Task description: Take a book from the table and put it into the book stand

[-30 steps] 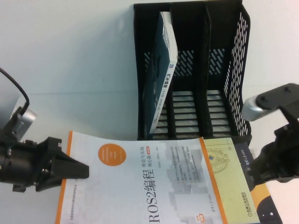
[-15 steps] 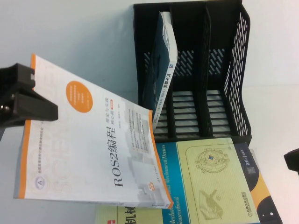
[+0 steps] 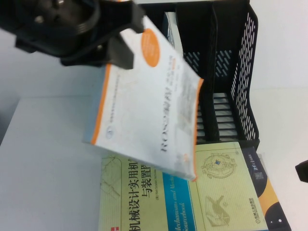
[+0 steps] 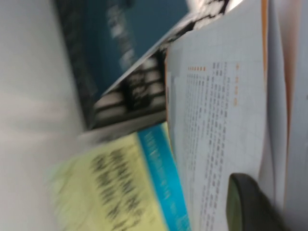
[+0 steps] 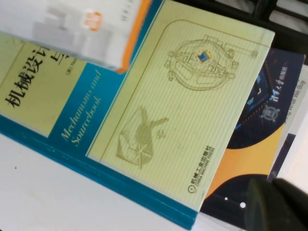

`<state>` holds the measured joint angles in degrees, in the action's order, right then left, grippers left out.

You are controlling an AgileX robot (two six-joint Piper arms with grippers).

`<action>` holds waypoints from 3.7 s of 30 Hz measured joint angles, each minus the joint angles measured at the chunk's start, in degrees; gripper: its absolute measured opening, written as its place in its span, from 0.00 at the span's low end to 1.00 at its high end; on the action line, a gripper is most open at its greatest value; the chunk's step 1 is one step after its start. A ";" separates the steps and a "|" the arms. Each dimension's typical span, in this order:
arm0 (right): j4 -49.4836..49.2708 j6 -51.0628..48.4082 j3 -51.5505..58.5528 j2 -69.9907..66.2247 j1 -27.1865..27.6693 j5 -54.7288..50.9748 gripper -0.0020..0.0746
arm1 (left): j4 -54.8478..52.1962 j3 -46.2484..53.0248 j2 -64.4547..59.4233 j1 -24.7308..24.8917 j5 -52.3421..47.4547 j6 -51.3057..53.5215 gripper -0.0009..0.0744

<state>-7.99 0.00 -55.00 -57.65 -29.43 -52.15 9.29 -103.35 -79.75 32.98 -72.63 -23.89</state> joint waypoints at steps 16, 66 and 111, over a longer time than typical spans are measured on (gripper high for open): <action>2.48 0.00 0.00 0.00 0.00 -4.42 0.02 | -9.85 -31.23 -30.25 3.67 0.00 2.55 0.16; 4.73 1.79 0.02 -2.17 0.00 -1.48 0.02 | -14.93 -34.79 -35.03 1.43 0.00 1.05 0.15; 31.51 16.49 21.09 45.53 0.00 8.23 0.02 | -24.55 -1.38 0.96 14.58 11.27 1.56 0.01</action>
<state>23.52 16.49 -33.91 -12.12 -29.43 -43.92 -15.26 -104.73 -78.80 47.56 -61.36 -22.33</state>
